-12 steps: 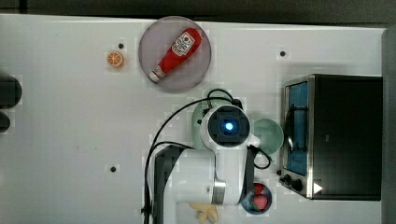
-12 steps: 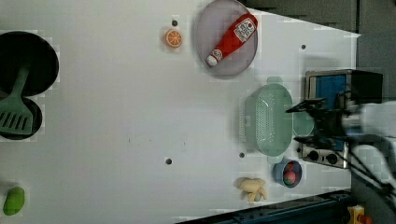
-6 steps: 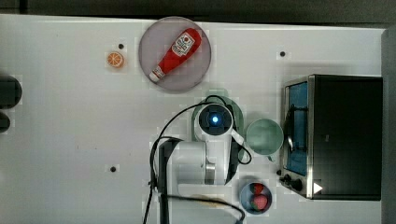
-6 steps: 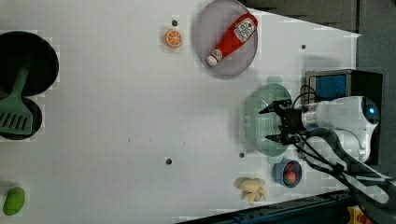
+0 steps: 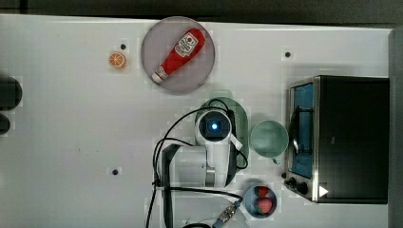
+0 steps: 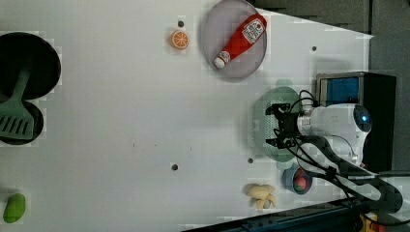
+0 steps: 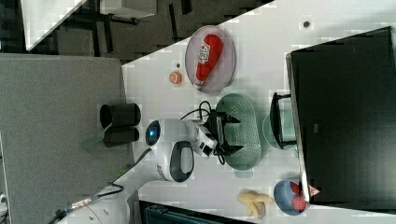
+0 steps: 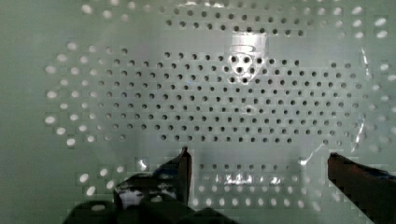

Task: Drag strainer right to left.

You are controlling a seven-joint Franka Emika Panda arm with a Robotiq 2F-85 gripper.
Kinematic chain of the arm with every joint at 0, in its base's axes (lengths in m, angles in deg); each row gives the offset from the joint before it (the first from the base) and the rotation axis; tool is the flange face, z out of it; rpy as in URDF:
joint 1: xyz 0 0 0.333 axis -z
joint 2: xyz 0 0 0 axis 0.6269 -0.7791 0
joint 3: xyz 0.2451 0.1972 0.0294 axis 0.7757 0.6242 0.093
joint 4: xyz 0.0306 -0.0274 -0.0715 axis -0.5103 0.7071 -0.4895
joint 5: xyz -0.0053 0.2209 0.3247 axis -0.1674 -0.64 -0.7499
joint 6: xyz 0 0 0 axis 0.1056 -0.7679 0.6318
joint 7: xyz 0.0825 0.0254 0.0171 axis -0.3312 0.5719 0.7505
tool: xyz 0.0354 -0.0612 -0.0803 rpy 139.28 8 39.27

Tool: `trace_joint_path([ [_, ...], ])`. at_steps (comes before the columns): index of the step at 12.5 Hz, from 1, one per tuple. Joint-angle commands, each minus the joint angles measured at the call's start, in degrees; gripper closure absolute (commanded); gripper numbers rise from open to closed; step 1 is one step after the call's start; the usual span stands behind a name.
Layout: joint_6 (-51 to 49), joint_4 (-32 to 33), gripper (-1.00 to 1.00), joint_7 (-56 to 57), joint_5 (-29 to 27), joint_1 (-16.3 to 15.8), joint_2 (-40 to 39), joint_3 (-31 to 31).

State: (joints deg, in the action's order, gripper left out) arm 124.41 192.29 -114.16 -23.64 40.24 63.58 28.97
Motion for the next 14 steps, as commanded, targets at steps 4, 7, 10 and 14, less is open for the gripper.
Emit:
trace_joint_path([
  [4, 0.3, -0.7, -1.00, -7.7, -0.6, -4.6, 0.8, 3.0],
  [7, 0.3, -0.8, -1.00, -8.6, -1.2, -7.5, 0.7, 3.7],
  [10, 0.2, -0.9, -1.00, -14.8, -1.3, -10.7, 0.7, 4.5],
  [14, 0.2, -1.7, -1.00, -24.3, -1.3, -14.7, 0.6, 6.5],
])
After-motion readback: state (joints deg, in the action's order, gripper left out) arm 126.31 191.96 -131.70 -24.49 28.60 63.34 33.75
